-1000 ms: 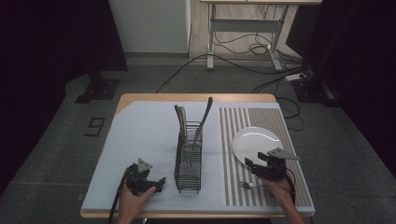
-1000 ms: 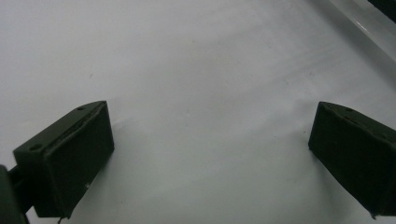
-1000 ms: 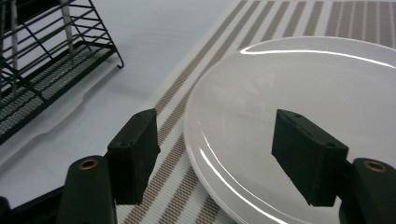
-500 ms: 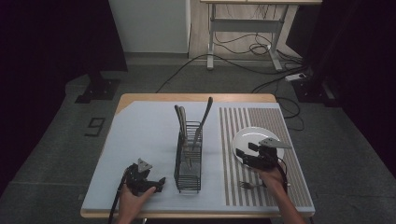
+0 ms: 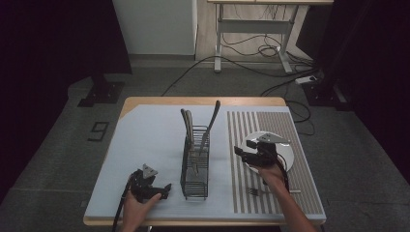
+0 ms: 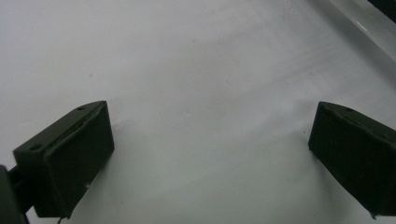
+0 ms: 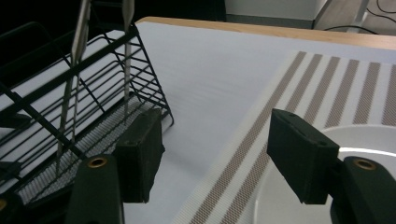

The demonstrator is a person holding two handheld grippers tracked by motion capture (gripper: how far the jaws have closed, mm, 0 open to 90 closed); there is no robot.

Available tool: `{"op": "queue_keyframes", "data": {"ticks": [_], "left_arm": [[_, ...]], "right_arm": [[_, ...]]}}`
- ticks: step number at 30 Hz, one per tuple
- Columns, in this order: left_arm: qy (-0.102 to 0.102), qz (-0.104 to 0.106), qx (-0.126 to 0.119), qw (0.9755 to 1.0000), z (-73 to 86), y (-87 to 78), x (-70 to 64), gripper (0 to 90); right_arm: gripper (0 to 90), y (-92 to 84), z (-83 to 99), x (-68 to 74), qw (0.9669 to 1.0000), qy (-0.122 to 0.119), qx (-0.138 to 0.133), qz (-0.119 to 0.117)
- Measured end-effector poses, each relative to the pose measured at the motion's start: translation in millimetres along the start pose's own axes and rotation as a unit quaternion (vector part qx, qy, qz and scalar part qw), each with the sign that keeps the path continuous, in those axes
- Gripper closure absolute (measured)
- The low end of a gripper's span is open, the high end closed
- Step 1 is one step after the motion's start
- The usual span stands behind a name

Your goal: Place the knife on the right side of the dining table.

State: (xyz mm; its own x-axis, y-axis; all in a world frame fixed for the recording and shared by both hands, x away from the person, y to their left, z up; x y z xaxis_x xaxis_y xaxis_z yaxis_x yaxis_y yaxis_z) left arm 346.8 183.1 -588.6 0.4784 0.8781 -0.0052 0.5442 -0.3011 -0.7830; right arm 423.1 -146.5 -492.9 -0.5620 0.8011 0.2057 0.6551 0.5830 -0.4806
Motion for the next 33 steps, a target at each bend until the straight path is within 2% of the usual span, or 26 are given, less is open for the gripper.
{"op": "queue_keyframes", "data": {"ticks": [7, 18, 27, 33], "left_arm": [[0.0, 0.0, 0.0, 1.0, 0.0, 0.0, 0.0, 0.0], [0.0, 0.0, 0.0, 1.0, 0.1, -0.1, 0.1, 0.0], [0.0, 0.0, 0.0, 1.0, 0.1, 0.0, 0.1, 0.0], [0.0, 0.0, 0.0, 1.0, 0.0, 0.0, 0.1, 0.0]], "right_arm": [[35.9, 9.7, -17.7, 9.3, 0.9999, -0.006, -0.006, -0.01], [37.2, 16.2, -37.1, 9.4, 0.9998, -0.001, -0.017, -0.009], [38.1, 27.1, -45.4, 10.4, 0.9997, -0.001, -0.019, -0.012], [38.3, 35.1, -49.1, 14.2, 0.9995, 0.003, -0.021, -0.023]]}}
Point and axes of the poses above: each handheld gripper's, and its own axes: y roughly forward along the jaws, z roughly out of its underside, x roughly to its left, the point moved 8 cm from there along y, roughly forward along the jaws, and after that the axes turned 3 degrees about x, right-handed, at the moved point
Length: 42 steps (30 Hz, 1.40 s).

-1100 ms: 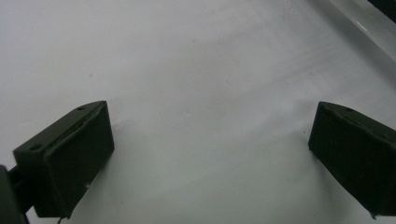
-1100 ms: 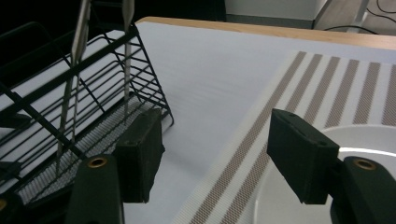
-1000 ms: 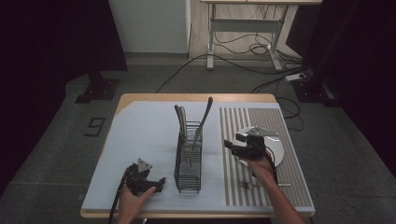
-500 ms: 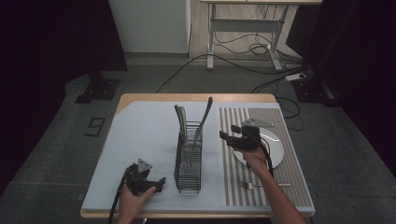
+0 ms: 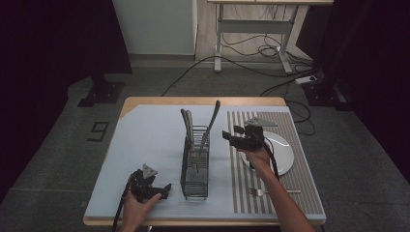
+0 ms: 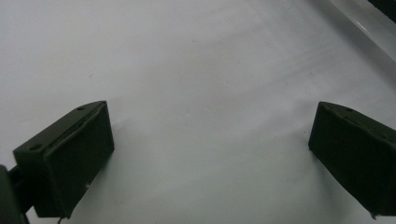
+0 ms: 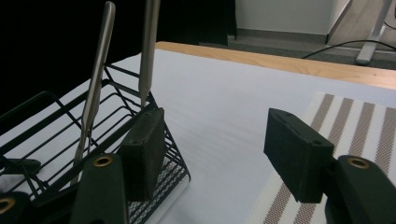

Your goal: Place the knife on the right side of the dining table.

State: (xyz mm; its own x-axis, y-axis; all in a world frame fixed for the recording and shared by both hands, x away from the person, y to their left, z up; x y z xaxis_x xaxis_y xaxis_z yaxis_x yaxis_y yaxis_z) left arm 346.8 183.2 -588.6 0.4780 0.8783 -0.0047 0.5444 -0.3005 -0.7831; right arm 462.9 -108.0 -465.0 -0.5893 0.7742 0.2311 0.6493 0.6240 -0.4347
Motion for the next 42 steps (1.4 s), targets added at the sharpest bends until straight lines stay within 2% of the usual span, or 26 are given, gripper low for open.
{"op": "queue_keyframes", "data": {"ticks": [16, 31, 39, 42], "left_arm": [[0.0, 0.0, -0.001, 1.0, -0.1, 0.1, 0.0, 0.0], [-0.001, 0.0, -0.002, 1.0, -0.2, 0.2, -0.1, 0.0], [-0.001, 0.0, -0.002, 1.0, -0.1, 0.2, -0.1, 0.0], [0.0, 0.0, -0.002, 1.0, -0.2, 0.2, -0.1, 0.0]], "right_arm": [[40.4, 16.1, -16.2, 17.0, 0.9998, -0.013, -0.001, -0.014], [46.1, 30.4, -31.6, 24.2, 0.9996, -0.017, -0.008, -0.022], [52.2, 41.9, -36.8, 26.4, 0.9995, -0.015, -0.003, -0.029], [57.2, 47.5, -35.6, 27.3, 0.9993, -0.013, 0.001, -0.033]]}}
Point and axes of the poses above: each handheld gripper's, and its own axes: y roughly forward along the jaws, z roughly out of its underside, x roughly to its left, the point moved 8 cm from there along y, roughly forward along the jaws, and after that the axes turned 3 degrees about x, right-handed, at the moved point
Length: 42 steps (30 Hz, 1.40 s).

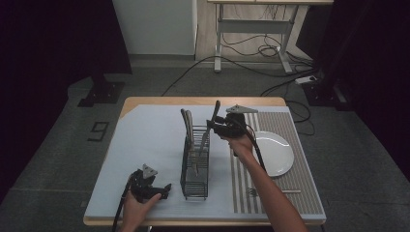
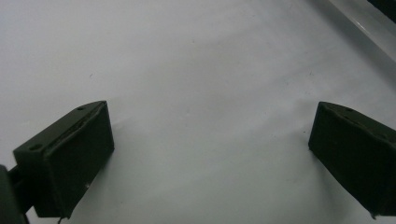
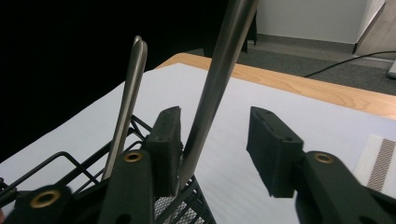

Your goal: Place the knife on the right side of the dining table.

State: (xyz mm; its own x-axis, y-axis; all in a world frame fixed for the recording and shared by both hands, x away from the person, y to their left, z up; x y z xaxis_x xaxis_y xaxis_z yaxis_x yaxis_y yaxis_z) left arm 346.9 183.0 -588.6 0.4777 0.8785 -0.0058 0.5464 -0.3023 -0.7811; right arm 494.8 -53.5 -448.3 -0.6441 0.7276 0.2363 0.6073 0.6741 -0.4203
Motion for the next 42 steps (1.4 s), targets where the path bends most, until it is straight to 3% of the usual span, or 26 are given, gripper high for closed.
{"op": "queue_keyframes", "data": {"ticks": [7, 10, 16, 27, 33, 39, 42], "left_arm": [[0.0, 0.0, 0.0, 1.0, 0.0, 0.0, 0.0, 0.0], [0.0, 0.0, 0.0, 1.0, 0.0, 0.0, 0.0, 0.0], [0.0, 0.0, 0.0, 1.0, 0.0, 0.0, 0.0, 0.0], [0.0, 0.0, 0.0, 1.0, 0.0, 0.0, 0.0, 0.0], [0.0, 0.0, 0.0, 1.0, 0.0, 0.0, 0.0, 0.0], [0.0, 0.0, 0.0, 1.0, 0.0, 0.0, 0.0, 0.0], [0.0, 0.0, 0.0, 1.0, 0.0, 0.0, 0.0, 0.0]], "right_arm": [[68.7, 5.5, 0.3, 3.6, 0.9999, 0.003, 0.004, -0.014], [78.3, 6.8, 0.4, 7.1, 0.9996, 0.01, 0.007, -0.026], [80.0, 6.3, 0.3, 6.9, 0.9987, 0.032, 0.007, -0.039], [81.2, 5.3, -0.4, 7.9, 0.998, 0.045, -0.002, -0.045], [80.0, 4.2, -0.9, 8.1, 0.9987, 0.033, -0.001, -0.039], [77.0, -8.6, -20.1, 2.6, 0.9984, 0.033, -0.038, -0.027], [76.7, -13.7, -26.4, 1.4, 0.9984, 0.028, -0.044, -0.02]]}}
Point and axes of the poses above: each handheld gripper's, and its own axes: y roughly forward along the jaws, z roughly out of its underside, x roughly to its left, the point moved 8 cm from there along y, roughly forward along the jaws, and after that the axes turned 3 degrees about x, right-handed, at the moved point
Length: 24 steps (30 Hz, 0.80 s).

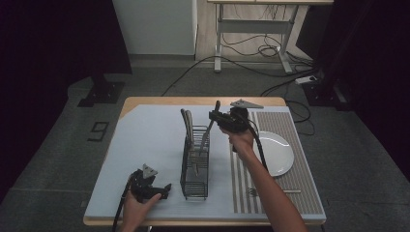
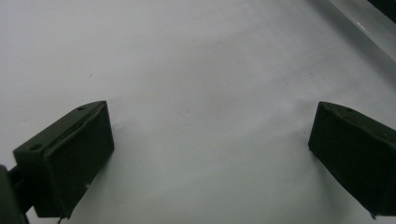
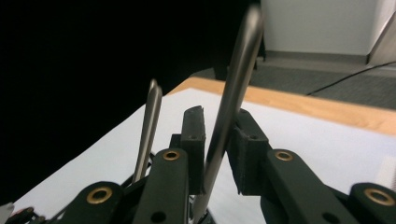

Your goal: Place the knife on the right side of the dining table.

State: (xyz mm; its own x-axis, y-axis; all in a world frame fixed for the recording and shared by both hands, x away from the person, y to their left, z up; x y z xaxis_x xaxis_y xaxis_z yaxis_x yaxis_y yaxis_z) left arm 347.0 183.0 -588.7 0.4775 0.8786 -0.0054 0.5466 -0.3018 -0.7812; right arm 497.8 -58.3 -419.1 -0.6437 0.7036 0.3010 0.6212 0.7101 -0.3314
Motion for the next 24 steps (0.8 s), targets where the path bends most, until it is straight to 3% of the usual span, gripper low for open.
{"op": "queue_keyframes", "data": {"ticks": [5, 13, 17, 24], "left_arm": [[0.0, 0.0, 0.001, 1.0, 0.1, -0.1, 0.1, 0.0], [0.001, 0.0, 0.001, 1.0, 0.1, -0.2, 0.1, 0.0], [0.001, 0.0, 0.001, 1.0, 0.2, -0.2, 0.0, 0.0], [0.0, 0.0, 0.001, 1.0, 0.0, -0.1, -0.1, 0.0]], "right_arm": [[79.5, -6.1, -6.1, -0.7, 0.9999, -0.007, 0.003, 0.009], [83.0, -7.4, -7.5, 6.5, 0.9995, 0.022, 0.004, -0.021], [83.6, -11.3, -10.6, 15.1, 0.9996, 0.011, -0.002, -0.024], [83.6, -24.8, -21.2, 14.8, 0.9989, 0.021, -0.03, -0.028]]}}
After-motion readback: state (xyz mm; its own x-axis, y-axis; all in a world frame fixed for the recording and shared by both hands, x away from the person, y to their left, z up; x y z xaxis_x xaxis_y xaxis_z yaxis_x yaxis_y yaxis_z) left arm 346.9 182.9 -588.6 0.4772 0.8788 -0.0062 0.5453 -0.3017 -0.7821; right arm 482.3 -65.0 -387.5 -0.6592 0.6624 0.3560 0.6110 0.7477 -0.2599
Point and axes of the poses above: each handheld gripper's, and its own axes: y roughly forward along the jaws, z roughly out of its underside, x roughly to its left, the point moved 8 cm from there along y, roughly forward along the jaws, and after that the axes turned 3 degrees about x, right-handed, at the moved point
